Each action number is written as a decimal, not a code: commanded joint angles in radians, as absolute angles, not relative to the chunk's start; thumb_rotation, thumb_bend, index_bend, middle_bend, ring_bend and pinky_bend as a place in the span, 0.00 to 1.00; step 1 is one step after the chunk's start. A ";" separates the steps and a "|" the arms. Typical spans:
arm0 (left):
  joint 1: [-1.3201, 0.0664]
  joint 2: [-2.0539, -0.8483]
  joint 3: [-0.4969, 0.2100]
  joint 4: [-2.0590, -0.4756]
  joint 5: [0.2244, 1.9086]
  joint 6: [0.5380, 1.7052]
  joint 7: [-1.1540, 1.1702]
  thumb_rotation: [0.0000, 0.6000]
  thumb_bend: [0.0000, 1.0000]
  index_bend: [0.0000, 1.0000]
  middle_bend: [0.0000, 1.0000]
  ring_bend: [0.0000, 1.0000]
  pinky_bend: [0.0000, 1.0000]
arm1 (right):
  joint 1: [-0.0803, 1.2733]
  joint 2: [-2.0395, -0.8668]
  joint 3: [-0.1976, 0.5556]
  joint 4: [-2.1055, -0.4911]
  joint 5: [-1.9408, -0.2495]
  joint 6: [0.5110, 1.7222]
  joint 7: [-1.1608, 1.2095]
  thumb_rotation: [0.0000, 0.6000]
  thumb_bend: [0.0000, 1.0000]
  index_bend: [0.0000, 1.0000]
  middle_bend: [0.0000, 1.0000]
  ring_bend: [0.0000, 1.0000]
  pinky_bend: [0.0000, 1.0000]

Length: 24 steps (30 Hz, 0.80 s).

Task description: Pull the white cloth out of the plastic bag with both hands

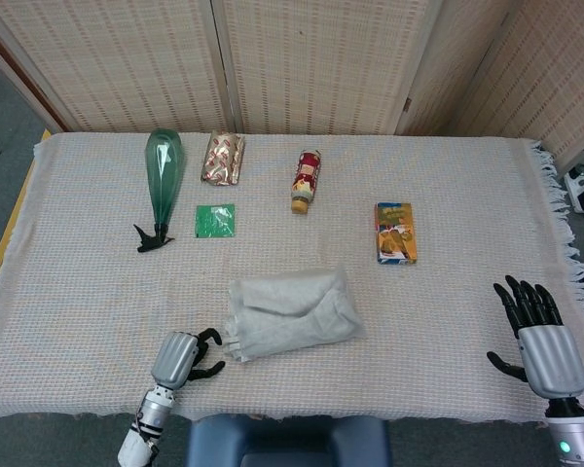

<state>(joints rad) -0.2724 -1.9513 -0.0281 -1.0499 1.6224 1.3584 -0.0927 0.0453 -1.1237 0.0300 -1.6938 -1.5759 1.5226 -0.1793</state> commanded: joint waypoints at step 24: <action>-0.316 -2.074 -0.036 -0.956 1.575 1.346 -0.116 1.00 0.22 0.53 1.00 1.00 1.00 | 0.039 -1.103 0.035 -1.691 -1.585 1.543 -0.129 1.00 0.06 0.00 0.00 0.00 0.00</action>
